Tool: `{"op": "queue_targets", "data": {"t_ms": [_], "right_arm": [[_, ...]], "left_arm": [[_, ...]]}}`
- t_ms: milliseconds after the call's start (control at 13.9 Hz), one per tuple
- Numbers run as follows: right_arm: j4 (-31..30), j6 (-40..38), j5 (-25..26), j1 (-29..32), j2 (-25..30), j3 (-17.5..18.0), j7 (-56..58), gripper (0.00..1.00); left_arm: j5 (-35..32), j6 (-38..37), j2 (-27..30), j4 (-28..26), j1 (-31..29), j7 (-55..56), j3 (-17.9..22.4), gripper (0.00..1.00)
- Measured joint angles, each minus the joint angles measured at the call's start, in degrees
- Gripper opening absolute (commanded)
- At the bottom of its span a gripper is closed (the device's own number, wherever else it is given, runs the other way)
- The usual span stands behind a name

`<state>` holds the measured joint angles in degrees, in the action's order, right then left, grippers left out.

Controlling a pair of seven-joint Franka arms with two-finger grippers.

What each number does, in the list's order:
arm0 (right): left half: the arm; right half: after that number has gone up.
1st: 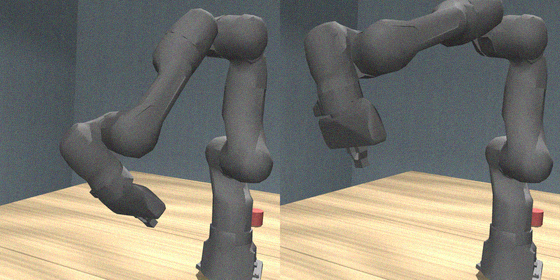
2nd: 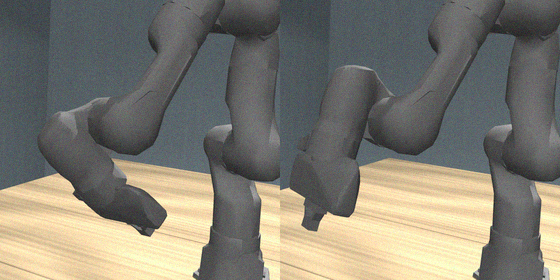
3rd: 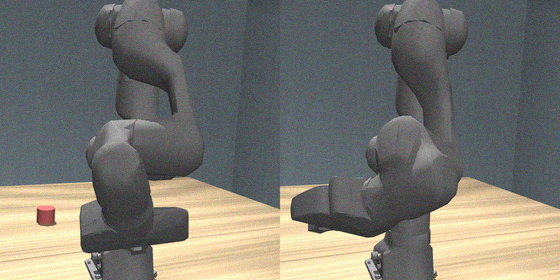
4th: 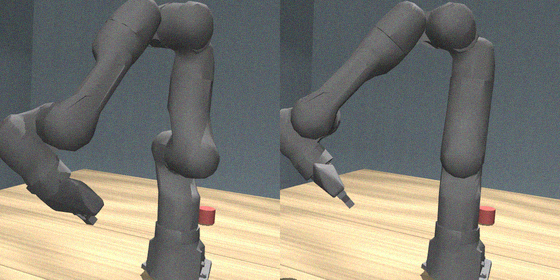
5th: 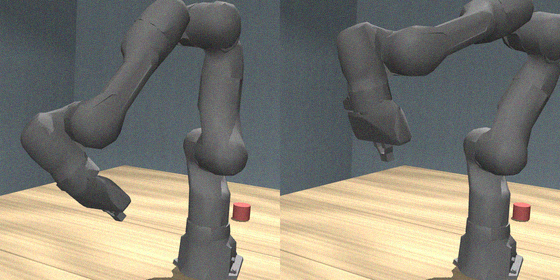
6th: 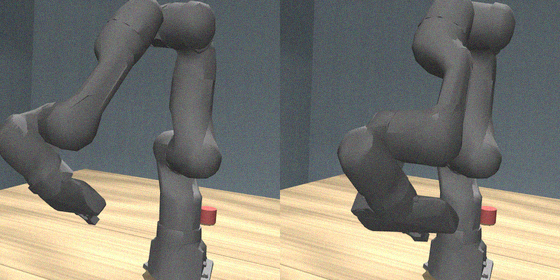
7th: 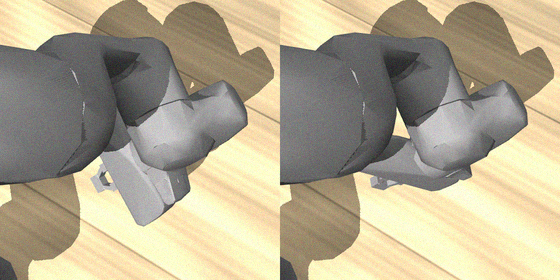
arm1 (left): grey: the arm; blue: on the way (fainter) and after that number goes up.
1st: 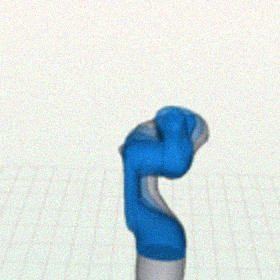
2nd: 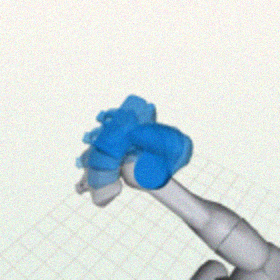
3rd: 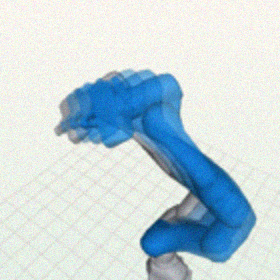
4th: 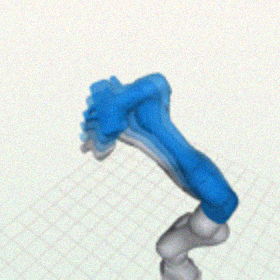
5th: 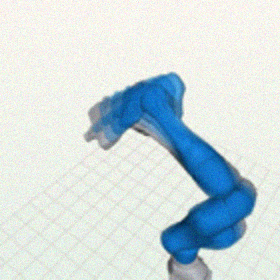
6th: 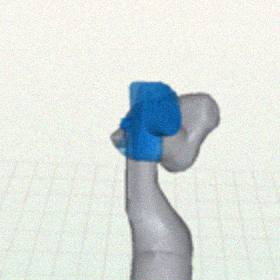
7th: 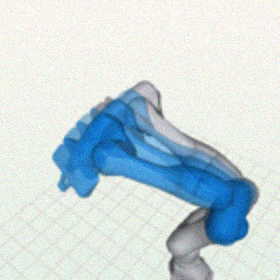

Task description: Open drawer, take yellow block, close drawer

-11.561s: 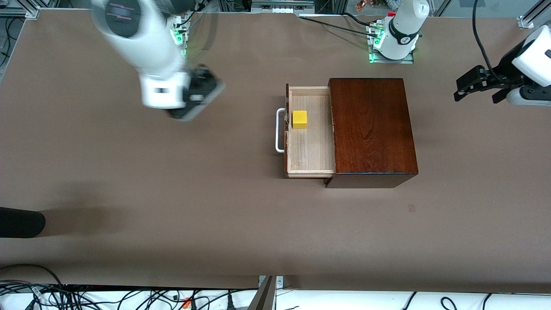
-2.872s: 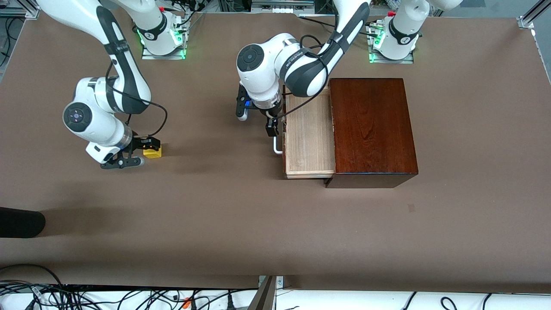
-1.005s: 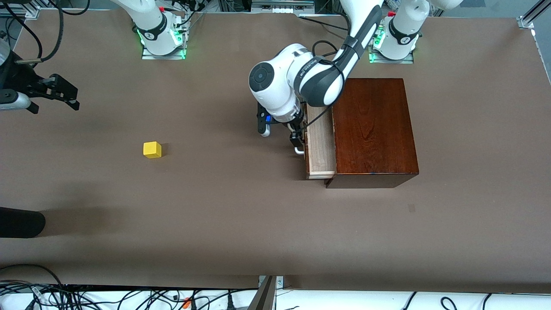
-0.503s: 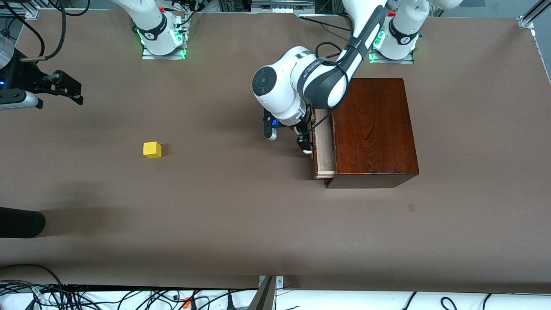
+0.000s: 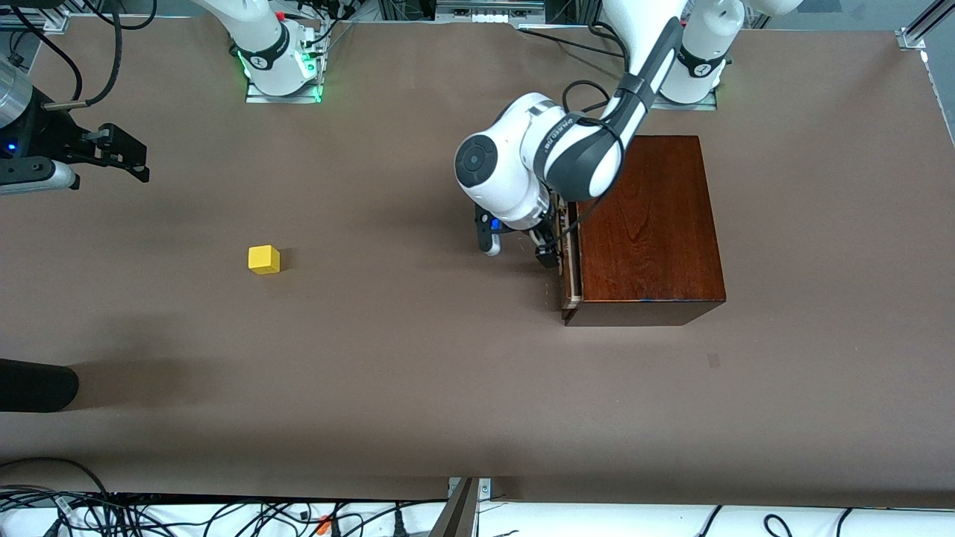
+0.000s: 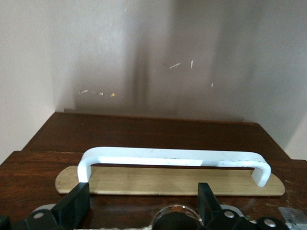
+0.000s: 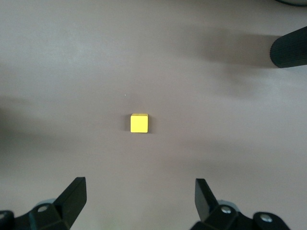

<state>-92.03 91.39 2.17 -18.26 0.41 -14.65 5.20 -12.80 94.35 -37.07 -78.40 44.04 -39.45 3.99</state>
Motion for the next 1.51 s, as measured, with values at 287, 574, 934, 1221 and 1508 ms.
{"op": "queue_targets", "data": {"t_ms": [287, 574, 934, 1221, 1508], "right_arm": [[0.0, -0.3, 0.0, -0.2, 0.0, 0.7, 0.0, 1.0], [0.0, -1.1, 0.0, -0.4, 0.0, 2.0, 0.1, 1.0], [0.0, -1.1, 0.0, -0.4, 0.0, 2.1, 0.1, 1.0], [0.1, -1.2, 0.0, -0.4, 0.0, 2.1, 0.1, 1.0], [0.1, -1.2, 0.0, -0.4, 0.0, 2.0, 0.1, 1.0]], "left_arm": [[-0.1, -1.2, 0.1, 0.0, -1.0, -0.2, 0.3, 1.0], [-0.1, -1.3, 0.2, 0.0, -1.3, -0.2, 0.2, 1.0], [-0.1, -1.0, 0.8, 1.5, -1.3, 5.5, 0.2, 1.0], [0.5, -1.2, 4.3, 5.3, -1.1, 19.5, -0.3, 1.0], [0.5, -1.5, 10.7, 6.0, -1.3, 26.1, -0.1, 1.0]]}}
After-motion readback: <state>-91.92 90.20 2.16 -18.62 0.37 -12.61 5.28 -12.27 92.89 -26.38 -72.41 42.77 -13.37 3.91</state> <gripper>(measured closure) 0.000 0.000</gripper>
